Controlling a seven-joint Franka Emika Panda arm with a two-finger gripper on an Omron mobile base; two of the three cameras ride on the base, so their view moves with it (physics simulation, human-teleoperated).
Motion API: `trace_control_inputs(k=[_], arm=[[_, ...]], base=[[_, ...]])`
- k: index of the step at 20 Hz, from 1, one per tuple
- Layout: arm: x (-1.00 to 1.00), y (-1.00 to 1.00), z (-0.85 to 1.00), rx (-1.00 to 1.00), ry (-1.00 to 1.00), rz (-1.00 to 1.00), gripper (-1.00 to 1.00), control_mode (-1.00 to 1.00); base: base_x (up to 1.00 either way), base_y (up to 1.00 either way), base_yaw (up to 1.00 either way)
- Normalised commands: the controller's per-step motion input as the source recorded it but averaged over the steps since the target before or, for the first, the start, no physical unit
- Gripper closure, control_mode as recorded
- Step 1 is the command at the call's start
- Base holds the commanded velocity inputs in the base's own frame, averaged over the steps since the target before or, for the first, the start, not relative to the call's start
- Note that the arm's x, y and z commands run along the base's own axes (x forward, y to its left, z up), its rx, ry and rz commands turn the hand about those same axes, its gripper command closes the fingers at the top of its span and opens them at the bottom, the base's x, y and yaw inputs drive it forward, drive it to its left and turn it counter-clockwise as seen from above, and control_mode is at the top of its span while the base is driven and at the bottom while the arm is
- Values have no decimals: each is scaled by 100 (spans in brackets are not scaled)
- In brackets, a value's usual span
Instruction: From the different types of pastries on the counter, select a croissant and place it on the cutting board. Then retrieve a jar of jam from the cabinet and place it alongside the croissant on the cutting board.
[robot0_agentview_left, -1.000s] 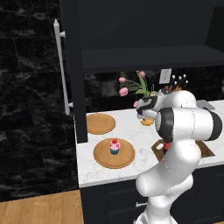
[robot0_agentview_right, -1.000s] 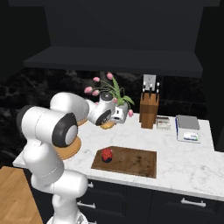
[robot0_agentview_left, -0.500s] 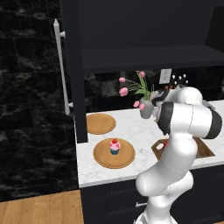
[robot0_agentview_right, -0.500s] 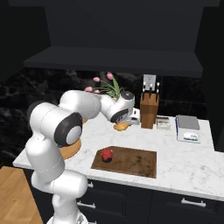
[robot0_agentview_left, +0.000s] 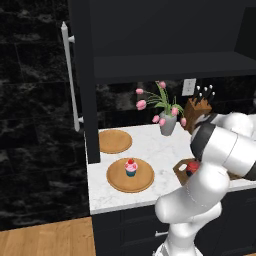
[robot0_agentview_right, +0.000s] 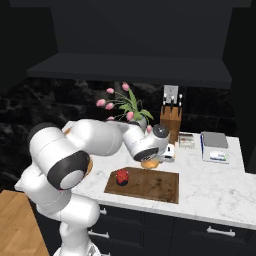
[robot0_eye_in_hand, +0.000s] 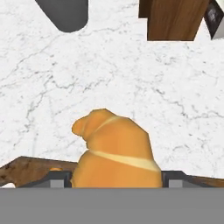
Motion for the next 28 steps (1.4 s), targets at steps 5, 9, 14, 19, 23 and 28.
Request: trace_control_inputs(k=[5,9,14,19,23,28], arm=[[-54,-11,-6,-1,-3,0,100,-100],[-71,-33,-4,-2,0,0,100,-100],[0,1,0,0,0,0,100,-100],[28,16,-54,-21,22,0,100,-100],[0,0,-2,0,1,0,100,-100],[-4,-7,-3,0,2,1,100,-100]], base=[[0,0,0],[0,0,0],[0,0,0],[0,0,0],[0,0,0],[0,0,0]])
